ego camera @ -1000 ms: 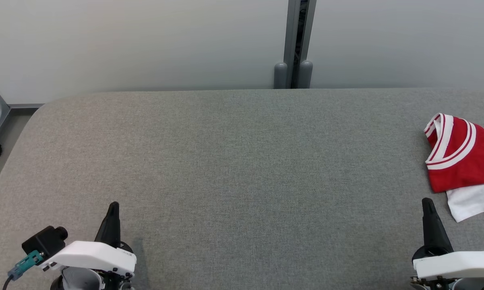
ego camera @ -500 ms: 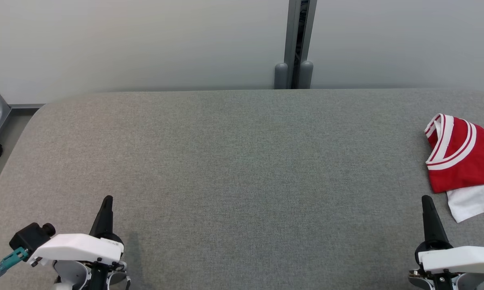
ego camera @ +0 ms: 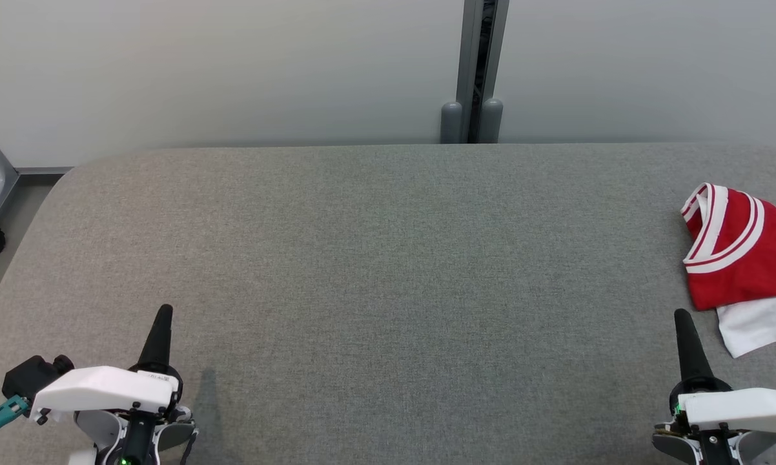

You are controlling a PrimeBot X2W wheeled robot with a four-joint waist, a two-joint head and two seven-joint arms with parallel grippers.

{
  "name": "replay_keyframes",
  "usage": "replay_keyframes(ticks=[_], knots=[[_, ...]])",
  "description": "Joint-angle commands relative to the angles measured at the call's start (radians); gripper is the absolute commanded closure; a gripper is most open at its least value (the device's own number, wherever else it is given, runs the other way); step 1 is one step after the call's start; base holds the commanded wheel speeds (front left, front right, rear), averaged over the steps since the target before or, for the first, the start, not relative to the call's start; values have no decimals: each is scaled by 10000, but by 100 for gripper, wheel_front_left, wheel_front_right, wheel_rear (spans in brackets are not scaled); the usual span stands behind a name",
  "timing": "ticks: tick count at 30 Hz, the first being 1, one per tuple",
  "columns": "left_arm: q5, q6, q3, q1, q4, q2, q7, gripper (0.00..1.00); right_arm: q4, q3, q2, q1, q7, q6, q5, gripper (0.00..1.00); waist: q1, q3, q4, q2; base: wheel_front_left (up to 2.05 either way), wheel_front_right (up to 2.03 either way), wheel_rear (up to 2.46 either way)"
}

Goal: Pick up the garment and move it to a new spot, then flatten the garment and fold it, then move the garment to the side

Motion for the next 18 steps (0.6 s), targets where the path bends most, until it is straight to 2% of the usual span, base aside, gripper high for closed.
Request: replay_keyframes(ticks=[1,18], knots=[[-248,-80,105,-327,-51,78,89,100,-24,-40,-28,-224,63,3,246,100,0,-1,1,-1,0,0,0],[-1738,-243,508,-604,138,89,675,100,89,-52,15,-380,256,3,1615,100,0,-20,18,-1,0,0,0]])
